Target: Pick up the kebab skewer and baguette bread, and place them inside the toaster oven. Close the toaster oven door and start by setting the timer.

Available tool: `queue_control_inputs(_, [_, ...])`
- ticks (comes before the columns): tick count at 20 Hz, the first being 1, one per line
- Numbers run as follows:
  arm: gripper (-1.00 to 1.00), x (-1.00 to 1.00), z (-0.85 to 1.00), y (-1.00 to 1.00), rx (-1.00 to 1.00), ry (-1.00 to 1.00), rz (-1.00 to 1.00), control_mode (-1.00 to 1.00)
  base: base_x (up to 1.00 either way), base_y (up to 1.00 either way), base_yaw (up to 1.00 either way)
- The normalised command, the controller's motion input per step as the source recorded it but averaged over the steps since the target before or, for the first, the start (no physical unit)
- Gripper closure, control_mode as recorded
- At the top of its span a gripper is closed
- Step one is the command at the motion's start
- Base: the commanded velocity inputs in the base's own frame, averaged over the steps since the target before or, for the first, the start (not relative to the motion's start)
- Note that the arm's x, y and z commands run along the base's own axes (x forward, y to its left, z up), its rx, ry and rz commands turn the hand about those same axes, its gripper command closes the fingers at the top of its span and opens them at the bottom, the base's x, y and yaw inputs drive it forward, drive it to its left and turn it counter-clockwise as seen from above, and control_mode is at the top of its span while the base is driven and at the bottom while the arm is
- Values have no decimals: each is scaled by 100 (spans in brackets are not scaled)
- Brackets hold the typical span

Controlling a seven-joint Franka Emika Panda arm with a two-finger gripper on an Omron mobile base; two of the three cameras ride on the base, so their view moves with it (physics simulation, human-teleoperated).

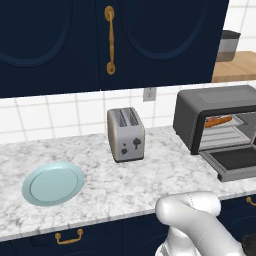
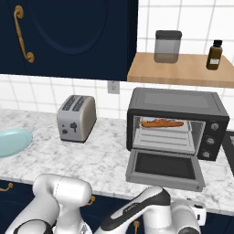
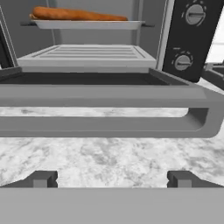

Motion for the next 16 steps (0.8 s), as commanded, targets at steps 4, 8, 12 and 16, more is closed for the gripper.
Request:
queue_control_inputs(4, [-100, 16, -21, 3, 0, 0, 0, -100, 0, 0, 0])
queue_control_inputs(8, [-100, 28, -19, 8, 0, 0, 0, -100, 0, 0, 0])
queue_control_inputs(12, [-100, 36, -12, 5, 0, 0, 0, -100, 0, 0, 0])
queue_control_inputs(16, [-100, 41, -1, 0, 0, 0, 0, -100, 0, 0, 0])
